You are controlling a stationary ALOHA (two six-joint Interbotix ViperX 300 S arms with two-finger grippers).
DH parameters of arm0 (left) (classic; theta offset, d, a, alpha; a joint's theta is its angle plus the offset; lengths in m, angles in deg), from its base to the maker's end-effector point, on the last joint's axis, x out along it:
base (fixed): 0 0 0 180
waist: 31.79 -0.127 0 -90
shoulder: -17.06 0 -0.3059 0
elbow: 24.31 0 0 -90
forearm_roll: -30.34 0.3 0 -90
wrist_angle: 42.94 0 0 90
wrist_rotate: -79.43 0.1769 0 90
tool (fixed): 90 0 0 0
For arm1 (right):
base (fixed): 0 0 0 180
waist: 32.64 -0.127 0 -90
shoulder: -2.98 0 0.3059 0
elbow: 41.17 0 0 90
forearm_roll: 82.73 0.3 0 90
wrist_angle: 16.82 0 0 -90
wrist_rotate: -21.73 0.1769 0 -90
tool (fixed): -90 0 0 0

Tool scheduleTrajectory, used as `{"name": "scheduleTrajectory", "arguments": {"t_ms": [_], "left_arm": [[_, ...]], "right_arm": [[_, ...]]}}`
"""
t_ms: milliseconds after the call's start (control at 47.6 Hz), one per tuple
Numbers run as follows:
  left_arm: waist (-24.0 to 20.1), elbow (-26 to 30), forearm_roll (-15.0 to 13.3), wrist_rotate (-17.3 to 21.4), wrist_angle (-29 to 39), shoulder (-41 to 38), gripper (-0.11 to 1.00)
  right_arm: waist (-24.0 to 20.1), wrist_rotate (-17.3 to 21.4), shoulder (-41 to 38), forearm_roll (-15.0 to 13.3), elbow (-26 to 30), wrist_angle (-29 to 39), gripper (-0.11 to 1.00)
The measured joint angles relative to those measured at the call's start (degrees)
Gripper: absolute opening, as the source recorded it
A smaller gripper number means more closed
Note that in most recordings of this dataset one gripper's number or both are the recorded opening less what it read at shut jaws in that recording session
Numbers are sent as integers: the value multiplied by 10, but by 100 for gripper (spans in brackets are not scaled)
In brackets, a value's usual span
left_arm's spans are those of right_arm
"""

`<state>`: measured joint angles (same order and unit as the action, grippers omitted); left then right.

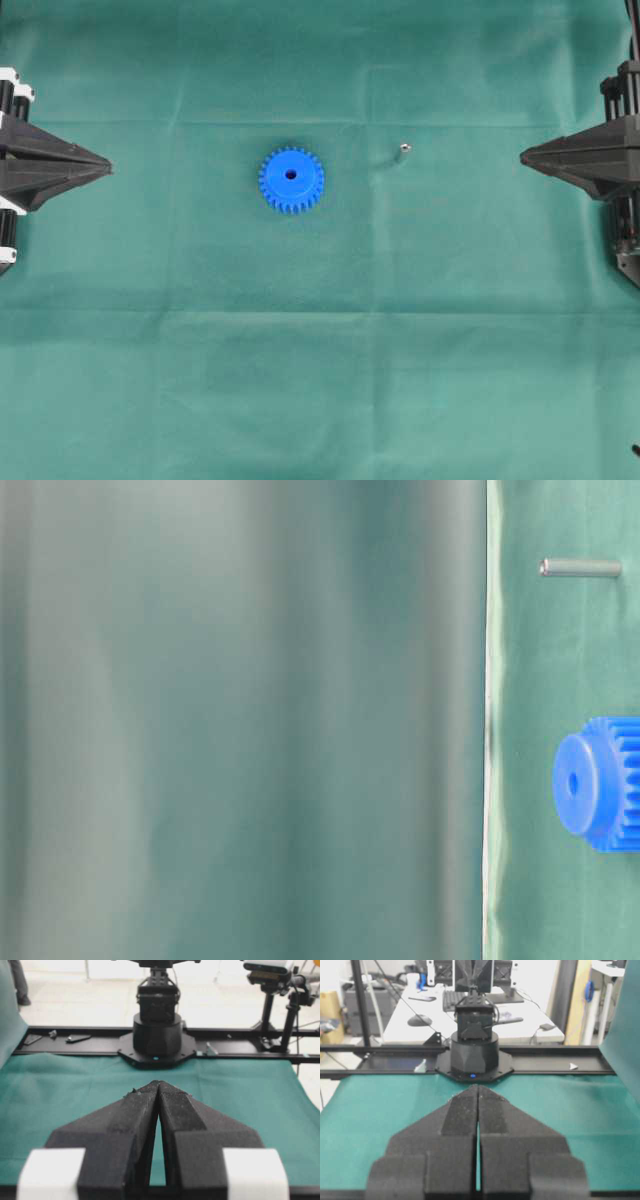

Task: Insert the shaft placed at a random location into the center hole of the medium gear at another random location.
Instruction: 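Move the right gripper over the silver shaft and lower around it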

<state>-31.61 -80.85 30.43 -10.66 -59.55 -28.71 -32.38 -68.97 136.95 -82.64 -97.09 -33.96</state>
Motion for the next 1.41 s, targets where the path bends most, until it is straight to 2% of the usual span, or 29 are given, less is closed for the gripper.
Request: {"name": "scheduleTrajectory", "arguments": {"t_ms": [210, 420, 525, 693, 756, 777, 924, 1113, 1406], "left_arm": [[-1, 7, 4, -3, 27, -2, 0], [-1, 8, 5, -1, 32, -2, 0], [0, 8, 5, -1, 35, -2, 0], [-1, 8, 5, 1, 37, -2, 0], [0, 8, 5, 1, 37, -2, 0], [-1, 8, 5, 1, 37, -2, 0], [-1, 8, 6, 1, 37, -3, 0], [0, 8, 6, 1, 37, -3, 0], [-4, 8, 5, 1, 43, -4, 0]], "right_arm": [[11, 0, -10, 0, 0, 18, 1], [53, 0, -53, 0, -1, 11, 4], [69, 0, -95, 0, -4, -9, 22], [97, -2, -202, 0, -4, -58, 71], [106, -3, -249, 0, -4, -85, 87], [109, -3, -265, 0, -4, -97, 90], [126, -6, -367, 0, -3, -161, 81], [142, -6, -484, 8, 2, -238, 80], [145, -6, -599, 24, 24, -283, 80]]}}
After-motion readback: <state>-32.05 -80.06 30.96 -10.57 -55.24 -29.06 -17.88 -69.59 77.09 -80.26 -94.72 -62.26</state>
